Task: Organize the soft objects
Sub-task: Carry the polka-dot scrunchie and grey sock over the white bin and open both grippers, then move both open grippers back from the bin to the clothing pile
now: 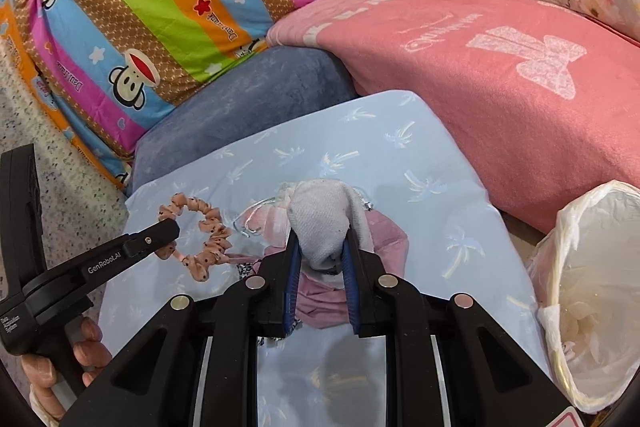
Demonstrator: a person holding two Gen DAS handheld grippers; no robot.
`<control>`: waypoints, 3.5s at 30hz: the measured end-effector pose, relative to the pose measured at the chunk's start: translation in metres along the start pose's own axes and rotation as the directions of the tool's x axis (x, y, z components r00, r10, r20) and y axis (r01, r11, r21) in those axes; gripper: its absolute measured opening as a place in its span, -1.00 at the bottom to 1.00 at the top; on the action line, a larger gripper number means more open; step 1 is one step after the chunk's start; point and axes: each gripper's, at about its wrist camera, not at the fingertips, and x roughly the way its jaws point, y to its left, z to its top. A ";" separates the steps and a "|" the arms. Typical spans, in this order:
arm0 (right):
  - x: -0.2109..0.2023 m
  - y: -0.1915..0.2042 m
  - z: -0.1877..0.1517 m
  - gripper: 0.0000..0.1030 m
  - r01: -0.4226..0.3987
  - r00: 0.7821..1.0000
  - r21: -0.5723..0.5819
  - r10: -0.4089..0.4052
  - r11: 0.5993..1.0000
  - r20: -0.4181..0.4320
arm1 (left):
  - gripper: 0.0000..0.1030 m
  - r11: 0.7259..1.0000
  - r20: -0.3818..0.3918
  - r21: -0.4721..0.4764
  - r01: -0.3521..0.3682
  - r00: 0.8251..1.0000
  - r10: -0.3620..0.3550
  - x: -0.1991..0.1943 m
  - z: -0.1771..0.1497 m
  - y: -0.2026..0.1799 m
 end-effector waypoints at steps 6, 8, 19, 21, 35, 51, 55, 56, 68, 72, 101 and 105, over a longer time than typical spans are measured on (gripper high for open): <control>-0.033 -0.016 -0.005 -0.64 0.009 0.999 0.018 -0.009 1.000 0.040 | -0.80 0.997 0.015 0.064 0.043 0.999 -0.044 -0.015 -0.011 -0.037; -0.043 -0.023 -0.006 -0.64 0.013 0.999 0.028 -0.015 1.000 0.052 | -0.80 0.995 0.015 0.085 0.055 0.998 -0.056 -0.018 -0.015 -0.050; -0.091 -0.076 -0.017 -0.64 0.059 0.992 0.104 -0.070 0.993 0.108 | -0.80 0.970 -0.008 0.207 0.126 0.992 -0.128 -0.026 -0.039 -0.118; -0.098 -0.086 -0.019 -0.64 0.068 0.990 0.119 -0.082 0.990 0.115 | -0.79 0.963 -0.016 0.228 0.142 0.990 -0.142 -0.026 -0.043 -0.131; -0.133 -0.163 -0.034 -0.64 0.137 0.975 0.240 -0.173 0.961 0.137 | -0.79 0.911 -0.086 0.345 0.225 0.974 -0.208 -0.018 -0.071 -0.209; -0.152 -0.226 -0.053 -0.63 0.187 0.961 0.341 -0.243 0.921 0.129 | -0.76 0.854 -0.169 0.420 0.308 0.951 -0.260 -0.006 -0.097 -0.271; -0.155 -0.232 -0.055 -0.62 0.194 0.959 0.350 -0.252 0.917 0.128 | -0.74 0.846 -0.190 0.420 0.328 0.943 -0.272 -0.002 -0.099 -0.278; -0.155 -0.233 -0.056 -0.62 0.196 0.959 0.352 -0.254 0.916 0.129 | -0.71 0.845 -0.196 0.418 0.334 0.941 -0.276 -0.002 -0.099 -0.280; -0.152 -0.235 -0.055 -0.48 0.197 0.959 0.353 -0.255 0.915 0.127 | 0.23 0.871 -0.135 0.407 0.275 0.961 -0.240 -0.003 -0.095 -0.275; -0.153 -0.232 -0.053 -0.42 0.194 0.958 0.351 -0.254 0.916 0.135 | 0.23 0.874 -0.134 0.404 0.268 0.963 -0.233 -0.002 -0.095 -0.274; -0.139 -0.205 -0.048 -0.34 0.190 0.965 0.291 -0.232 0.938 0.120 | 0.23 0.916 -0.117 0.334 0.222 0.974 -0.194 -0.001 -0.086 -0.231; -0.134 -0.197 -0.048 -0.34 0.185 0.969 0.272 -0.222 0.944 0.111 | 0.23 0.927 -0.114 0.310 0.209 0.977 -0.182 0.000 -0.085 -0.216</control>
